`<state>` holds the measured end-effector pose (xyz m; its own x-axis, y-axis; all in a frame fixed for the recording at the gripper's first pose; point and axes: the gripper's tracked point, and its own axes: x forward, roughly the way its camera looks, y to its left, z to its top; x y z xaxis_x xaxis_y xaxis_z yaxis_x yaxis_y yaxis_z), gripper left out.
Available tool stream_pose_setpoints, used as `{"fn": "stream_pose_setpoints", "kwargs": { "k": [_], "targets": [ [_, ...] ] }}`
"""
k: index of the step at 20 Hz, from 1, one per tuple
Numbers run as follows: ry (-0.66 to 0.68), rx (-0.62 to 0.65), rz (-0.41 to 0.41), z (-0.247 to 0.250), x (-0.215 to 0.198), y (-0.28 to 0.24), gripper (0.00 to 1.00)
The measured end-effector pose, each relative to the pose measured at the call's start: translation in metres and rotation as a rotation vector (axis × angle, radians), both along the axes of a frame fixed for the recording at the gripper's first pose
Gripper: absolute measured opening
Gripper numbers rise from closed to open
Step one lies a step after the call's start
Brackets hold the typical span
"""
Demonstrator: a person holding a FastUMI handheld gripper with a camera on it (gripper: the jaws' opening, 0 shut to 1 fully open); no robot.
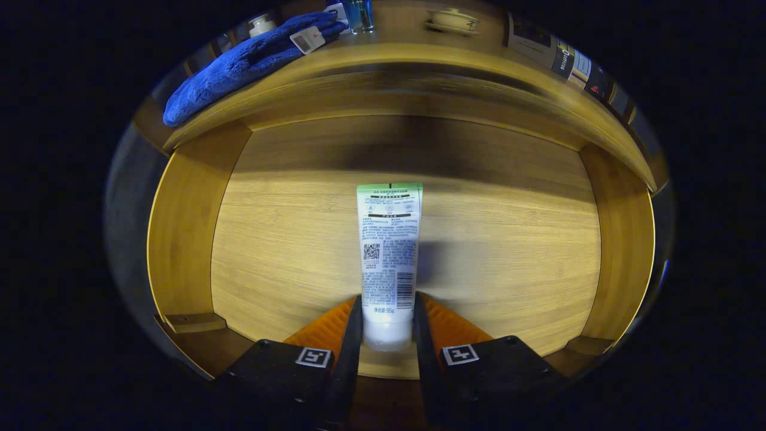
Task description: Pull open the drawer, take out the items inside it, and place them on the countertop above the cabinet.
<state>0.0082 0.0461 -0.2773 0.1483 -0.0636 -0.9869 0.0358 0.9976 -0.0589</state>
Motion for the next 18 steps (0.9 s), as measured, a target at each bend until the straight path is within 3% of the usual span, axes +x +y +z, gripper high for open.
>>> {"fn": "stream_pose_setpoints", "kwargs": {
  "k": [3,14,16,18],
  "targets": [
    [-0.074,0.002,0.032,0.011,0.002,0.001,0.47],
    [-0.334,0.068,0.126,0.129,0.001,0.008,0.47],
    [-0.422,0.067,0.137,0.157,0.019,0.006,0.47],
    [-0.526,0.104,0.096,0.182,0.053,0.005,0.47]
  ]
}}
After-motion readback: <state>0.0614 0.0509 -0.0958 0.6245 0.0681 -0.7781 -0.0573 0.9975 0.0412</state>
